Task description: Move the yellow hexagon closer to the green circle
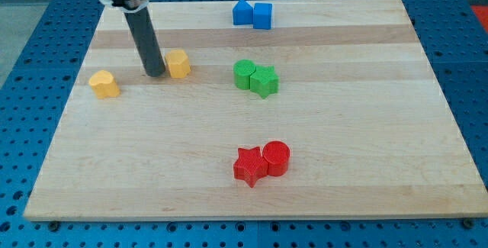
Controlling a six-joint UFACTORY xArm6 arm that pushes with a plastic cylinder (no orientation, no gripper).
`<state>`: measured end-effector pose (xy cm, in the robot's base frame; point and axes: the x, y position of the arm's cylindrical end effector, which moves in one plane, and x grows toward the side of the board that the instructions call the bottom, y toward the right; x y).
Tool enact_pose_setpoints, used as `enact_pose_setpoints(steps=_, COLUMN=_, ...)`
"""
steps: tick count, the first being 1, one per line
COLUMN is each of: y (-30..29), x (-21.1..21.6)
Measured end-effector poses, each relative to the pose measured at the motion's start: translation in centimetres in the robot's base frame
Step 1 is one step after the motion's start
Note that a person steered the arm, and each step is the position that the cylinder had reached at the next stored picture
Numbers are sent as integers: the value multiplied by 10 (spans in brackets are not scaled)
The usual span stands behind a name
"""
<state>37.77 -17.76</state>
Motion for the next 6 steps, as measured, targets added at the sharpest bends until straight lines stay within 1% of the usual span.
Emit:
enact_pose_setpoints(steps=2, y=-3, x=-21)
enact_pose_setpoints(steps=4, y=70, x=2)
enact_pose_setpoints(steps=5, y=97, x=2)
enact_pose_setpoints(steps=6, y=93, x=7)
